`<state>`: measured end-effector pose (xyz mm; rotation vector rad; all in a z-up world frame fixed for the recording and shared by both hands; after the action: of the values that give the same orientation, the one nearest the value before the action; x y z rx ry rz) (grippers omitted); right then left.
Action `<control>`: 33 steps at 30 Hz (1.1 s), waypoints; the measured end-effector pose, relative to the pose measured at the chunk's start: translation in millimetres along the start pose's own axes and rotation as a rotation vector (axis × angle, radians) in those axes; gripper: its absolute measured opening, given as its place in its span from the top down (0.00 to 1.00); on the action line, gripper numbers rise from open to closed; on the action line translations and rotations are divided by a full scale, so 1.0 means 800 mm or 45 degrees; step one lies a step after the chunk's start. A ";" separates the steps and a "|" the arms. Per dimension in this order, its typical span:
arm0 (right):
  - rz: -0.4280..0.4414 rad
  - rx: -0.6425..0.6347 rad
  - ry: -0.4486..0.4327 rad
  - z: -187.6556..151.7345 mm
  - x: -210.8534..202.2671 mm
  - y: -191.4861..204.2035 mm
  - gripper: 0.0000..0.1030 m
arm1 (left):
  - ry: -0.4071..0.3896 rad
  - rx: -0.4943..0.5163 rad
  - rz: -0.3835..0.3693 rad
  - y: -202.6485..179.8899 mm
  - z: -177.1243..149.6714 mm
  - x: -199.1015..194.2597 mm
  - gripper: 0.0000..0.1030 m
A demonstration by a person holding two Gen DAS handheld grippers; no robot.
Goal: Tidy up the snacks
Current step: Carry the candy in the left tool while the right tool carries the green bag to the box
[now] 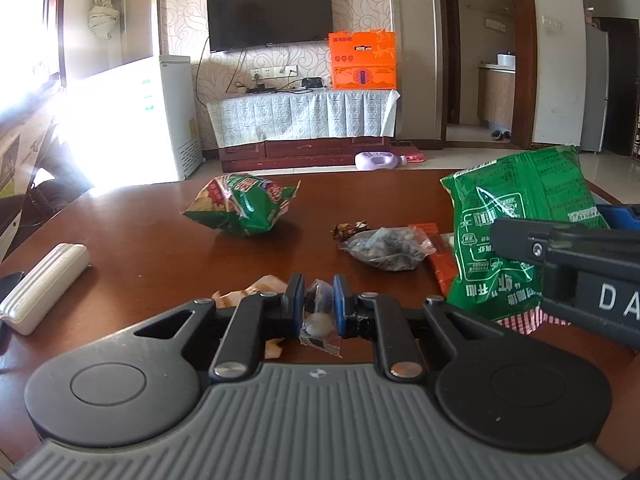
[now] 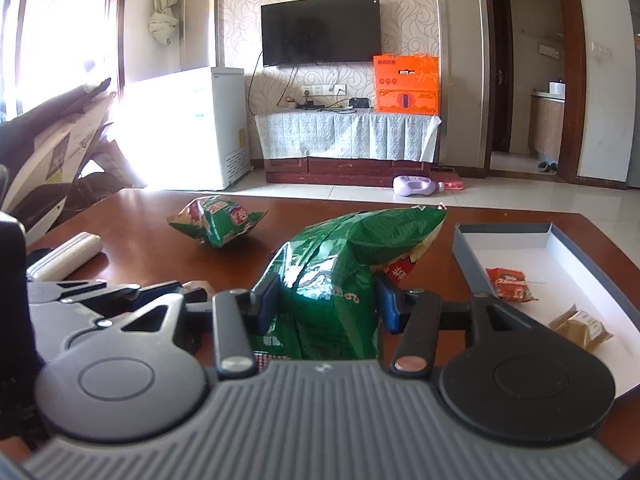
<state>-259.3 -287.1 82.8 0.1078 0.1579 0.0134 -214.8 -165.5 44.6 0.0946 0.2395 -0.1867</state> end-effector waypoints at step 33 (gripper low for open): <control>-0.175 -0.017 -0.079 0.019 -0.014 -0.111 0.49 | -0.076 -0.004 -0.225 -0.128 0.065 0.037 0.82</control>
<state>-267.8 -377.4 89.9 0.0838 0.1029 -0.1260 -194.6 -276.9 80.6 0.0645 0.1883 -0.3640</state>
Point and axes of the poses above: each gripper's, at about its wrist camera, not at the fingertips, and x roughly the way its jaws point, y to its left, z to its top, the point moved 2 cm from there along x, roughly the way its jaws point, and after that the axes turned 13 degrees about -y, right-handed, at the moved point
